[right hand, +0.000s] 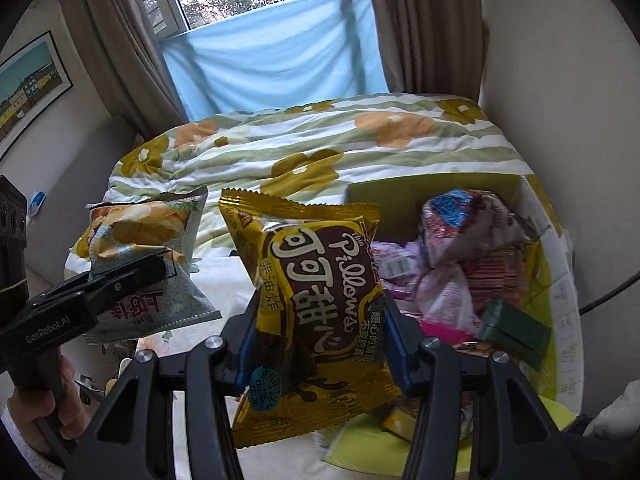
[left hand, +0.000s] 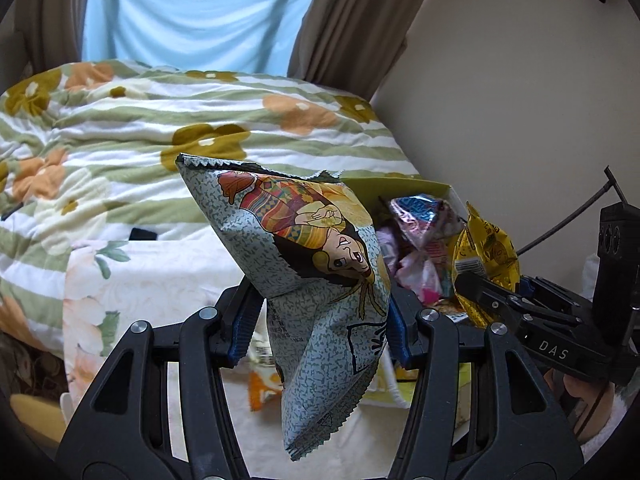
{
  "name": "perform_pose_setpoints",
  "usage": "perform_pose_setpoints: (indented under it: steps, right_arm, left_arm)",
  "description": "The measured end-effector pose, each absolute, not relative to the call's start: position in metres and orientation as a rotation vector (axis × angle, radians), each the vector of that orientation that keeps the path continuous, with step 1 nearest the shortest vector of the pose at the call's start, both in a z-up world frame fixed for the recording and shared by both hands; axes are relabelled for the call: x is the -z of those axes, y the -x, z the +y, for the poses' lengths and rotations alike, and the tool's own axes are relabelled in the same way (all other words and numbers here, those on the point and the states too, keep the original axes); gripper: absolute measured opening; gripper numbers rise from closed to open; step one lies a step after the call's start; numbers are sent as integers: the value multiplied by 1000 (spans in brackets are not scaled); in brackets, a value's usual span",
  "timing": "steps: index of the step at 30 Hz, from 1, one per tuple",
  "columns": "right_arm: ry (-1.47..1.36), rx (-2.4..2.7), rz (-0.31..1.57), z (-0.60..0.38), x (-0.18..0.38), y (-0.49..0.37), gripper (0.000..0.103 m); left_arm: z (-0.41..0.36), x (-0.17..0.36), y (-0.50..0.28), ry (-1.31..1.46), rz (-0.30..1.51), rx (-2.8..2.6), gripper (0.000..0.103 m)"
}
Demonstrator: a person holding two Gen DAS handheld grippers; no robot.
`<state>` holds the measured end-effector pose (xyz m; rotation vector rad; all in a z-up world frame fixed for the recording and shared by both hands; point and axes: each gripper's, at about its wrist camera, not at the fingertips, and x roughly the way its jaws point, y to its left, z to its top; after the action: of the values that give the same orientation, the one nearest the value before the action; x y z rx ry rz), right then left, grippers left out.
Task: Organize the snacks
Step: 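Carry the grey-blue bag into the box with the left tool while the right tool carries the gold bag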
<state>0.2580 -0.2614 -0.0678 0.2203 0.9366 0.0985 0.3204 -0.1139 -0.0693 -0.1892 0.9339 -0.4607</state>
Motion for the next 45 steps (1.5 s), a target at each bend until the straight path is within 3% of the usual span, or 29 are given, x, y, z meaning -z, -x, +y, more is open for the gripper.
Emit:
perform_pose_setpoints:
  steps: [14,16,17,18,20,40,42,44,45]
  right_arm:
    - [-268,-40,932,-414,81,-215,49]
    - [-281,-46,942,-428,85,-214,49]
    - [-290,-49,946,-434,88,-214,49]
    - [-297,-52,949,-439,90,-214,49]
    - [-308,-63,954,-448,94,-215,49]
    - [-270,-166,989,-443,112,-279,50]
    - [-279,-176,980,-440,117,-283,60]
    - [-286,-171,955,-437,120,-279,102]
    - [-290,-175,935,-436,120,-276,103]
  left_arm:
    - [-305,99,-298,176,1035,540,51]
    - [-321,104,-296,149,1049,531,55]
    - [-328,105,-293,120,1052,498,68]
    - [-332,107,-290,90,1054,458,92]
    - [-326,110,-287,88,1037,425,102]
    - [-268,102,-281,180,1024,307,102]
    - [-263,102,-278,177,1023,291,102]
    - [-258,105,-276,173,1026,273,102]
    - [-255,107,-275,173,1031,267,102]
